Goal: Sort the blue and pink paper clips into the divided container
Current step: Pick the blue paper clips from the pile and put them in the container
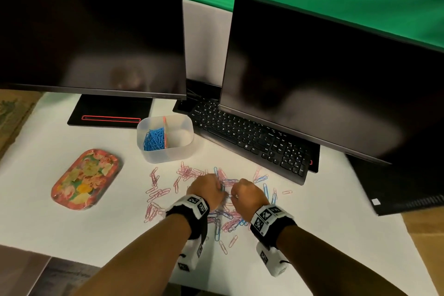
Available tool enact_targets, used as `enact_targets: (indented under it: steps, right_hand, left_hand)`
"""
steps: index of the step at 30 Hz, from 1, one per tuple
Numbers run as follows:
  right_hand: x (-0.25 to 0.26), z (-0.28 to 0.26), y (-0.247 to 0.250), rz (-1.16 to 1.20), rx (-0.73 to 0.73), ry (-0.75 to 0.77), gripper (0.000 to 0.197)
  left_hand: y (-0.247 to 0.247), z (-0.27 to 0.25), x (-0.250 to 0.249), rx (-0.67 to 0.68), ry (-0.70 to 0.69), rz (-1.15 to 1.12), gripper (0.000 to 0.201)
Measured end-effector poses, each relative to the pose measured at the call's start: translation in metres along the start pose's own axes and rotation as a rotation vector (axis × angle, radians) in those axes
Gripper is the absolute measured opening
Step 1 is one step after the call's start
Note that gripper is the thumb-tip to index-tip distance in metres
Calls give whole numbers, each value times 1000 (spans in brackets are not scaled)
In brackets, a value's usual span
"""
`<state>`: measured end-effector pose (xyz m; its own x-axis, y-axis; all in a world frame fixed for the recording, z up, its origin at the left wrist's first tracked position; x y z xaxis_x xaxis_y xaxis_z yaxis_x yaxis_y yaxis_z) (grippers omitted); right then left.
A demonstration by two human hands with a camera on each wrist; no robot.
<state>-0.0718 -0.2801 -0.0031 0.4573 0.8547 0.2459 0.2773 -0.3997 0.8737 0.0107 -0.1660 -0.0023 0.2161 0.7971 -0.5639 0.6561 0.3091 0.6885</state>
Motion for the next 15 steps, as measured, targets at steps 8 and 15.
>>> enact_targets:
  steps: [8, 15]
  right_hand:
    - [-3, 6, -3, 35, 13, -38, 18]
    - [-15, 3, 6, 519, -65, -123, 13]
  left_hand:
    - [-4, 7, 6, 4, -13, 169, 19]
    - [8, 10, 21, 5, -36, -38, 15]
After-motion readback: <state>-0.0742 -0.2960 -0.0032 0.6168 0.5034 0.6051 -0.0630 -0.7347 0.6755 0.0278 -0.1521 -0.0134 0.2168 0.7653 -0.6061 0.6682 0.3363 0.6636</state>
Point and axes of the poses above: each hand's wrist, its own z-axis towards the middle knuckle, its own y-axis out of the back of the hand, x = y × z, the point moved 2 cm from there along z, towards the middle knuckle, and after that the axes turned 1 degree about -y, right-handed, at the moved point
